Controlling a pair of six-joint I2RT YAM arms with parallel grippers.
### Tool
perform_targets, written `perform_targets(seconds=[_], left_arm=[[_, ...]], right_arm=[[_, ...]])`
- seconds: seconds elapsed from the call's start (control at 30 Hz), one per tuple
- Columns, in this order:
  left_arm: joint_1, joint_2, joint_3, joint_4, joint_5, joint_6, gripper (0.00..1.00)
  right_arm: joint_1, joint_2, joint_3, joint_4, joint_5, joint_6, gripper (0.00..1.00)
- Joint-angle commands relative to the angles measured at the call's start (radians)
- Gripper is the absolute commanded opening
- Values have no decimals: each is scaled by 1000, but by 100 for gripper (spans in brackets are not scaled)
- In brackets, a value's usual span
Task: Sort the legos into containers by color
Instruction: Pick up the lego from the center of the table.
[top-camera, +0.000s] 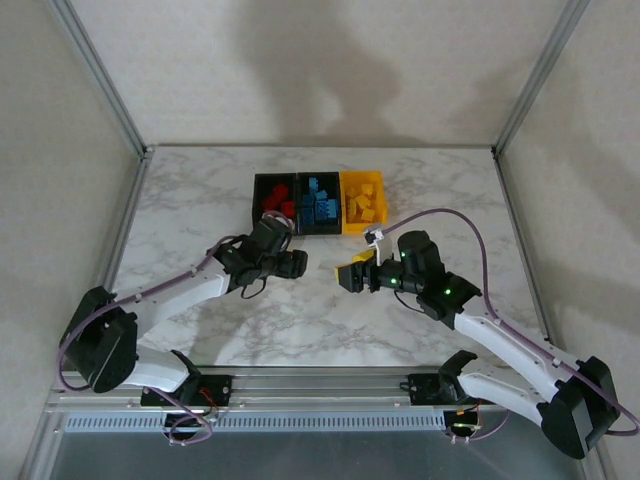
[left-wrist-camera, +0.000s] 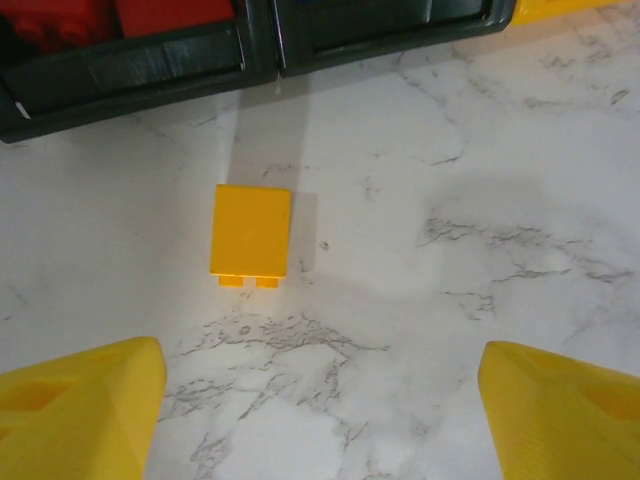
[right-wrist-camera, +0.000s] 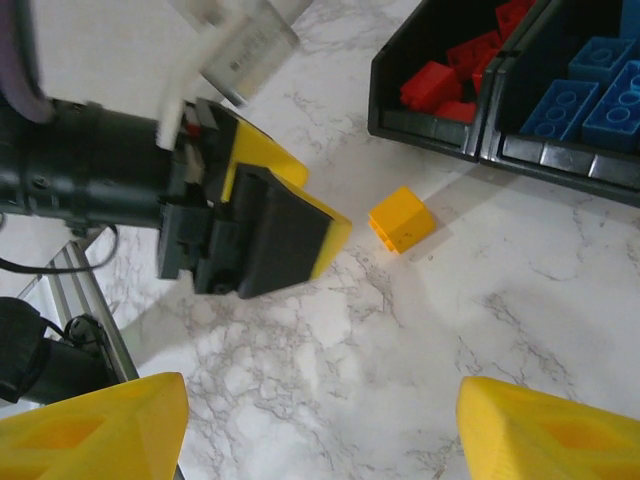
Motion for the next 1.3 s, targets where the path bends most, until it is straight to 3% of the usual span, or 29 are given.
perform_targets(seconds=[0.0, 0.5, 0.73, 0.97, 1.07, 1.27], left_arm=[[22, 67, -12, 70, -22, 36, 81], [79, 277, 71, 93, -5, 58, 72], [85, 328, 112, 72, 6, 59, 53], [80, 303, 104, 54, 36, 54, 26], [72, 289, 102, 42, 40, 50, 21], [46, 242, 127, 1, 31, 39, 22]], right_arm=[[8, -11, -10, 47, 28, -16, 71], [8, -83, -37, 0, 68, -16, 71], [7, -93, -38, -9, 74, -9, 70], [7, -112, -50, -11, 90, -8, 70], [7, -107, -52, -6, 91, -5, 70], [8, -125, -53, -4, 102, 0, 70]])
